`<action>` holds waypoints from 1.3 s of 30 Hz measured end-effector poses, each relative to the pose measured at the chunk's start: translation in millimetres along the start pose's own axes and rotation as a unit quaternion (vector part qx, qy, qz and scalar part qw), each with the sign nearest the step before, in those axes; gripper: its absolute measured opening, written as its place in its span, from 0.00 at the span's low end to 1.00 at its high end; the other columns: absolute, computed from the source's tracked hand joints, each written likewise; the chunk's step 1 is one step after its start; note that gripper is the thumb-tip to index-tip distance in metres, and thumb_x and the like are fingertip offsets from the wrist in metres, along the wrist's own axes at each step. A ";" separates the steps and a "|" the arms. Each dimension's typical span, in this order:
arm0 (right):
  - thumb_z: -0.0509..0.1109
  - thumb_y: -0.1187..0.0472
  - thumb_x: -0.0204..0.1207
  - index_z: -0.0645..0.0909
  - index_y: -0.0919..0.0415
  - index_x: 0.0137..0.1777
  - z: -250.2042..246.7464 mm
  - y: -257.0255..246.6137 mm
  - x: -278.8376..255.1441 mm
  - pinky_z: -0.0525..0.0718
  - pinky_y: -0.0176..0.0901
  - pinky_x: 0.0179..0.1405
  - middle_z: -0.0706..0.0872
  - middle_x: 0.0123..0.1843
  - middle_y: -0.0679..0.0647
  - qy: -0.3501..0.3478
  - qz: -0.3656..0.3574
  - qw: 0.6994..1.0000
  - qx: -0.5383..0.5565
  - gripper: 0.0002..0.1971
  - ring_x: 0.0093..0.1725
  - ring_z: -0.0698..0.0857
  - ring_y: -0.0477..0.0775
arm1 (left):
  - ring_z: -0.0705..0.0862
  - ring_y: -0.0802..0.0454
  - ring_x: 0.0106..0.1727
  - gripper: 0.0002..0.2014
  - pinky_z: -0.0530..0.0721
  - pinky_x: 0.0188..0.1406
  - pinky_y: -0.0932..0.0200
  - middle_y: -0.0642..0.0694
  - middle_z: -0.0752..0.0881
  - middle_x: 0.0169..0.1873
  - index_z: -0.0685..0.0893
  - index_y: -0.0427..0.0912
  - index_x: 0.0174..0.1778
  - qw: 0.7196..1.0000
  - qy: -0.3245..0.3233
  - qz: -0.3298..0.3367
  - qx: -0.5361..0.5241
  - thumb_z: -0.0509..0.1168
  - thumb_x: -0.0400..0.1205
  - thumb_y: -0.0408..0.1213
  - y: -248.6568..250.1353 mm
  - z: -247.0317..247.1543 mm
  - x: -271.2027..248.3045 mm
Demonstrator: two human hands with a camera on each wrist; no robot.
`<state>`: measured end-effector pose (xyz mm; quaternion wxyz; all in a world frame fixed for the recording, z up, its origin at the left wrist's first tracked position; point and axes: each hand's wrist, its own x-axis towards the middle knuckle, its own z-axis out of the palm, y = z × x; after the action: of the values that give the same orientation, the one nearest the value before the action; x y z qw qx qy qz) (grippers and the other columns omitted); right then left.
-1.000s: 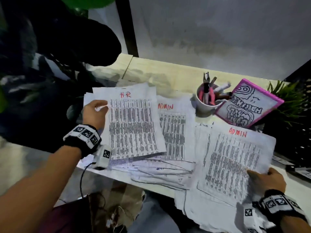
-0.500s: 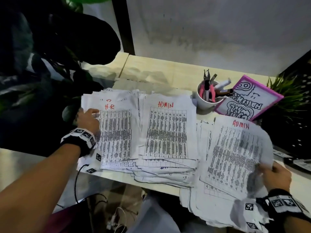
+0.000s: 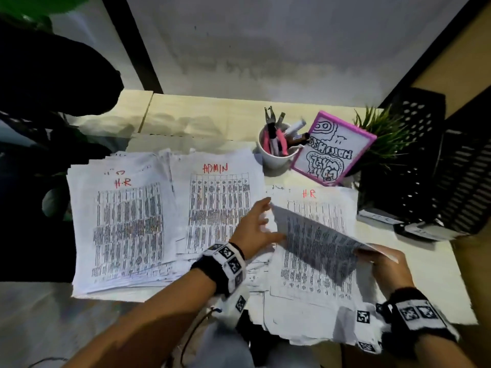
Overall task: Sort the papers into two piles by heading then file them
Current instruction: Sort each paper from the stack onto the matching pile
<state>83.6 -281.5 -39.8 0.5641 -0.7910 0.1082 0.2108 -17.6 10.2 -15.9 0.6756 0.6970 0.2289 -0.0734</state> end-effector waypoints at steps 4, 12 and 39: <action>0.61 0.85 0.69 0.91 0.61 0.30 -5.3 -9.5 -7.1 0.86 0.35 0.33 0.91 0.37 0.59 -0.074 -0.001 0.996 0.048 0.23 0.33 0.90 0.51 | 0.82 0.50 0.57 0.15 0.83 0.55 0.56 0.36 0.83 0.64 0.88 0.47 0.52 0.999 0.020 0.040 -0.026 0.71 0.72 0.28 -13.7 26.1 -1.1; 0.71 0.77 0.69 0.86 0.70 0.48 -0.1 -6.8 37.1 0.86 0.33 0.45 0.91 0.35 0.51 0.127 0.020 0.992 0.003 0.09 0.36 0.88 0.46 | 0.90 0.47 0.42 0.09 0.88 0.48 0.39 0.47 0.92 0.37 0.92 0.47 0.40 0.994 0.099 0.051 0.002 0.73 0.72 0.28 -22.1 29.7 -3.9; 0.82 0.65 0.64 0.79 0.66 0.38 13.0 3.0 71.5 0.76 0.45 0.44 0.85 0.41 0.64 0.125 -0.003 0.961 -0.248 0.12 0.40 0.81 0.60 | 0.74 0.54 0.34 0.18 0.78 0.40 0.62 0.50 0.75 0.38 0.67 0.42 0.44 0.943 0.313 0.061 -0.098 0.73 0.74 0.28 40.2 -34.5 -6.1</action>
<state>143.1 -265.6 -78.5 0.3330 -0.9263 0.1202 0.1291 -13.3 43.3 25.8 0.6381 0.6278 0.3916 0.2129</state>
